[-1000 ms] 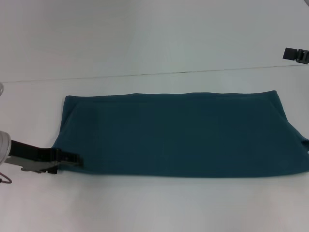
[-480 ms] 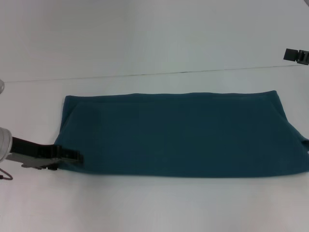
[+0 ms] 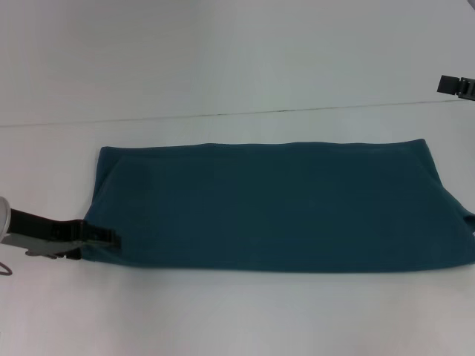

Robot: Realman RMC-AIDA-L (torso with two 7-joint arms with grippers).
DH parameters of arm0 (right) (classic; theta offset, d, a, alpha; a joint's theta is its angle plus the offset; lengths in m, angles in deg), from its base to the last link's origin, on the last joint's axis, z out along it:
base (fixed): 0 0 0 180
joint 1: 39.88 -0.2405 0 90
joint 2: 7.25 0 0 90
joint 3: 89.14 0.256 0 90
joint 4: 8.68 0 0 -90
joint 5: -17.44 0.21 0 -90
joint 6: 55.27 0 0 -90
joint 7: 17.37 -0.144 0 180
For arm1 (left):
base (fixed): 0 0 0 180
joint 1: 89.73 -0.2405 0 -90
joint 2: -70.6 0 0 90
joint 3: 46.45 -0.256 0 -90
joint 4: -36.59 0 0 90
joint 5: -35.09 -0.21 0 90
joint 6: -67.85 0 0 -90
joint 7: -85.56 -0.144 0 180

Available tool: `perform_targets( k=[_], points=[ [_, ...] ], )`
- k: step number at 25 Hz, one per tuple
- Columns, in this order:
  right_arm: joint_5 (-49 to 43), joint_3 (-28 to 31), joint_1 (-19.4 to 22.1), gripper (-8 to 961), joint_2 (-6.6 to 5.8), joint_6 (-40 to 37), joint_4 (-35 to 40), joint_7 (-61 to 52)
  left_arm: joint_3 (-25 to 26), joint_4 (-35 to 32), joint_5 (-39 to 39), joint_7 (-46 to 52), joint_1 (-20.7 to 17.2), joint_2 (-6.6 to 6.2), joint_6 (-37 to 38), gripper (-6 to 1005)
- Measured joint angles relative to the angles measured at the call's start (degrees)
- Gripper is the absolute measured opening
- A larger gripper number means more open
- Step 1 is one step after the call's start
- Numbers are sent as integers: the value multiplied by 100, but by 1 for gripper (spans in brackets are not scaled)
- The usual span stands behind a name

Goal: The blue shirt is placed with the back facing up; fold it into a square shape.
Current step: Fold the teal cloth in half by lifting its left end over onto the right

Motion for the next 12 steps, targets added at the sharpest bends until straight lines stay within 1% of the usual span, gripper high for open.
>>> perform_targets(
  k=[8,12],
  points=[
    [0,0,0,909,0,6,-5,4,-41,0,0,0,-8,23,33,875],
    [0,0,3,909,-5,7,-3,9,-22,-5,0,0,-33,3,41,876]
  ],
)
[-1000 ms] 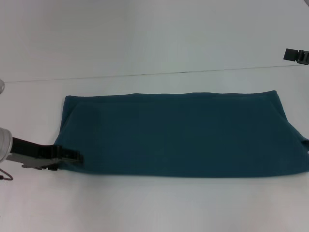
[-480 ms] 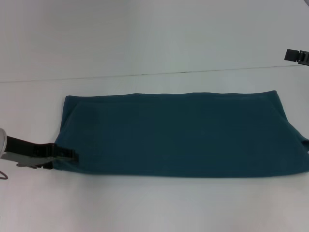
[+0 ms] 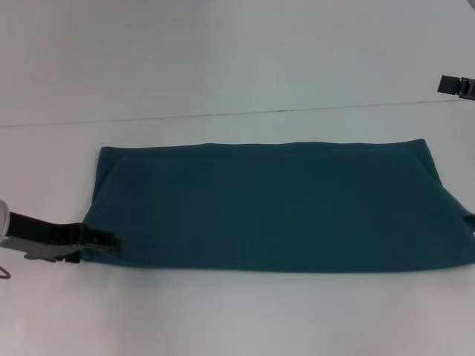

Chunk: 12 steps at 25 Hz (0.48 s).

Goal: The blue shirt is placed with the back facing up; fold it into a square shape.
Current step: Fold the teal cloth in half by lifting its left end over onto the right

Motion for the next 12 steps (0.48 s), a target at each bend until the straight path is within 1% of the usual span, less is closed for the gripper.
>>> perform_targets(
  k=[8,12],
  points=[
    [0,0,5,909,-4,8,-12,-2,18,-193,-22,15,-115,-52,83,876],
    [0,0,6,909,-5,9,-7,-8,14,-224,-171,113,-125,-70,234,875]
  ],
)
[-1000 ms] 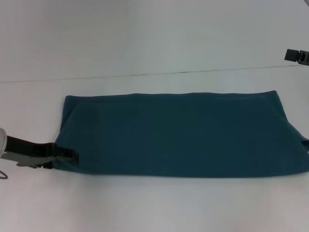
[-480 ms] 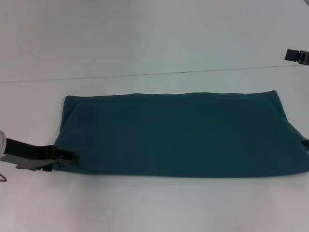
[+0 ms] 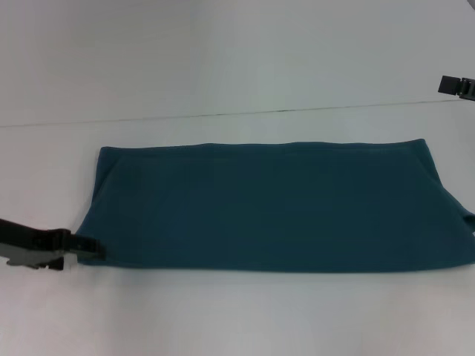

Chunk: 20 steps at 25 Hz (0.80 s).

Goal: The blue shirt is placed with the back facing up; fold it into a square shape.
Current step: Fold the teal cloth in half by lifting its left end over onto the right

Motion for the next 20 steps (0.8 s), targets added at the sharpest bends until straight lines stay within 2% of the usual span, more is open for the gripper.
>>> perform_targets(
  k=[9,14,20],
  points=[
    [0,0,-1,910,-8,8,28,-5,-65,-14,-154,70,37,20,186,876],
    [1,0,-1,910,-8,8,30,-8,-312,48,-155,99,109,66,102,875],
    [6,7,-1,910,-8,7,32,-10,-349,186,-155,107,191,101,-8,876]
  ],
)
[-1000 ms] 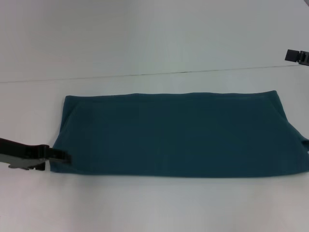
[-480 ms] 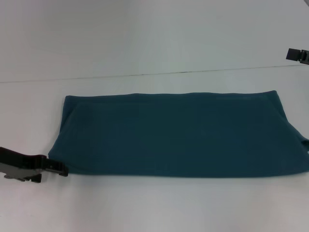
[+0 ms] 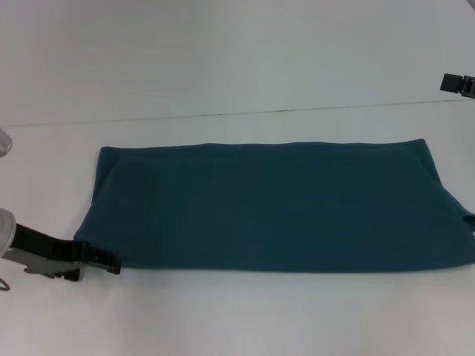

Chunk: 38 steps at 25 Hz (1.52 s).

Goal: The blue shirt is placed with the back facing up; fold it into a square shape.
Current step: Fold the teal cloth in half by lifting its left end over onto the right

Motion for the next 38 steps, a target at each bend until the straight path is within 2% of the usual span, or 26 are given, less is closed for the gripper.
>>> perform_targets(
  k=[38],
  points=[
    [12,2,9,909,0,0,-26,18,0,141,9,6,244,81,-420,875]
  ],
)
